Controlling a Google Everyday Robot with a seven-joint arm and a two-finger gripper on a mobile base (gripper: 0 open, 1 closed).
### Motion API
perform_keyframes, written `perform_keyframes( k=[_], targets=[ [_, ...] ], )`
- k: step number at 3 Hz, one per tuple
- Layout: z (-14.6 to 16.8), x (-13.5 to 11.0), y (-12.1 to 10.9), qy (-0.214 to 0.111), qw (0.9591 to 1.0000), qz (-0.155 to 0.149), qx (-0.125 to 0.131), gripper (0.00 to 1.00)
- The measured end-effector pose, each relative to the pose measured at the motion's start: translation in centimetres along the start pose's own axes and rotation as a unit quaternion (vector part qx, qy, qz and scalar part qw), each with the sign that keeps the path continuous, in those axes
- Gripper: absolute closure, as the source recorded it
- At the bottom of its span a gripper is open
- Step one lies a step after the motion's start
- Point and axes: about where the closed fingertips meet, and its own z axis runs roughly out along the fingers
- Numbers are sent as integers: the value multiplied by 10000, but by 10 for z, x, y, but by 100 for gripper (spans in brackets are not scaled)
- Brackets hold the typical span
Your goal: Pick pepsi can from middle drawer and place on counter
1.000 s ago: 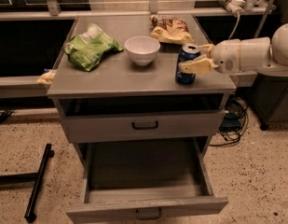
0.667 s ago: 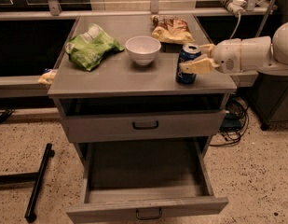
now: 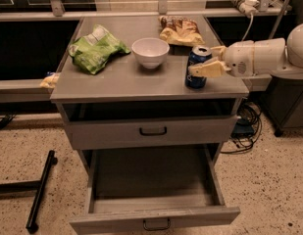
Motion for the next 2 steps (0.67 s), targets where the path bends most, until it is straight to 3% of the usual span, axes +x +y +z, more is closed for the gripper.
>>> perform_keyframes(
  k=[1,2],
  targets=[
    [0,0,0,0,10000,0,0,3],
    [0,0,0,0,10000,0,0,0]
  ],
)
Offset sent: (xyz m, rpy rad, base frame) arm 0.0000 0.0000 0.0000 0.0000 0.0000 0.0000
